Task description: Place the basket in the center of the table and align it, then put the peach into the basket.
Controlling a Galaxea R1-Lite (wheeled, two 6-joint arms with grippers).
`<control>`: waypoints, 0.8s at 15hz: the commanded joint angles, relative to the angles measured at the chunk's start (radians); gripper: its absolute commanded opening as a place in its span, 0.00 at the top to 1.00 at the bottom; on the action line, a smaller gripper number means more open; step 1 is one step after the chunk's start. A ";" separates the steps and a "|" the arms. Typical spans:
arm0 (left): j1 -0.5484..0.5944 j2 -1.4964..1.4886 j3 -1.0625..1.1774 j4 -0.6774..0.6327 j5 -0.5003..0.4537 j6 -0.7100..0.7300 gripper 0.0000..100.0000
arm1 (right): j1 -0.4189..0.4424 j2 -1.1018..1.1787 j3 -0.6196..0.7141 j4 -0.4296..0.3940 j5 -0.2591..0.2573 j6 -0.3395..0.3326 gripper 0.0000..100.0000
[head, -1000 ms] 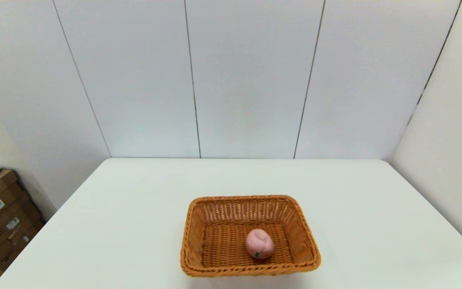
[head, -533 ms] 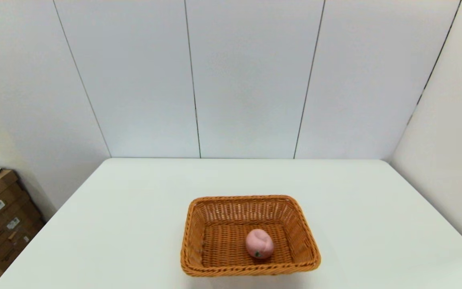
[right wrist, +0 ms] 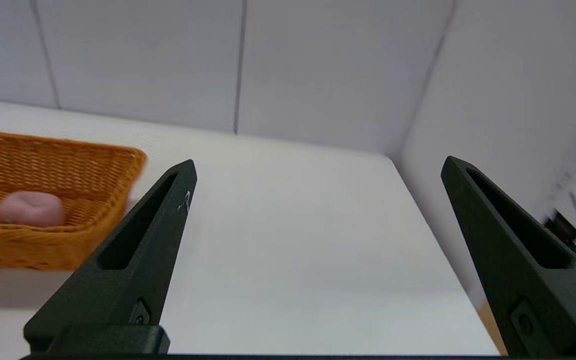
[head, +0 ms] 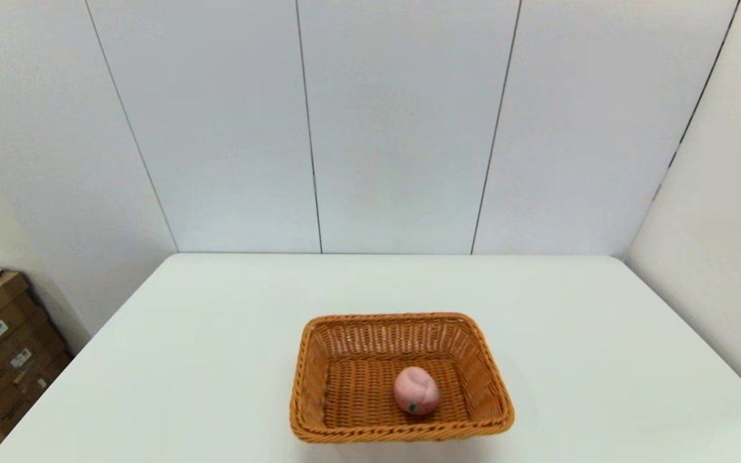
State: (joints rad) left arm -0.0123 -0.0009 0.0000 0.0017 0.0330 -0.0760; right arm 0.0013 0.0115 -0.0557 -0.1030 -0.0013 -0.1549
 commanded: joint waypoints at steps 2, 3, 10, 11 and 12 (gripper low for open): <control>0.000 -0.002 0.000 0.000 0.001 -0.001 0.00 | 0.000 -0.013 0.056 0.031 0.043 0.051 0.00; 0.000 -0.001 0.000 0.000 0.001 -0.001 0.00 | 0.000 -0.013 0.056 0.088 0.038 0.051 0.00; 0.000 -0.001 0.000 0.000 0.001 -0.001 0.00 | 0.000 -0.013 0.056 0.105 -0.014 0.175 0.00; 0.000 -0.001 0.000 0.000 0.001 -0.001 0.00 | 0.000 -0.013 0.056 0.105 -0.014 0.175 0.00; 0.000 -0.001 0.000 0.000 0.001 -0.001 0.00 | 0.000 -0.013 0.056 0.105 -0.014 0.175 0.00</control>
State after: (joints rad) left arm -0.0123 -0.0009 0.0000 0.0017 0.0332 -0.0760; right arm 0.0017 -0.0013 0.0000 0.0017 -0.0162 0.0200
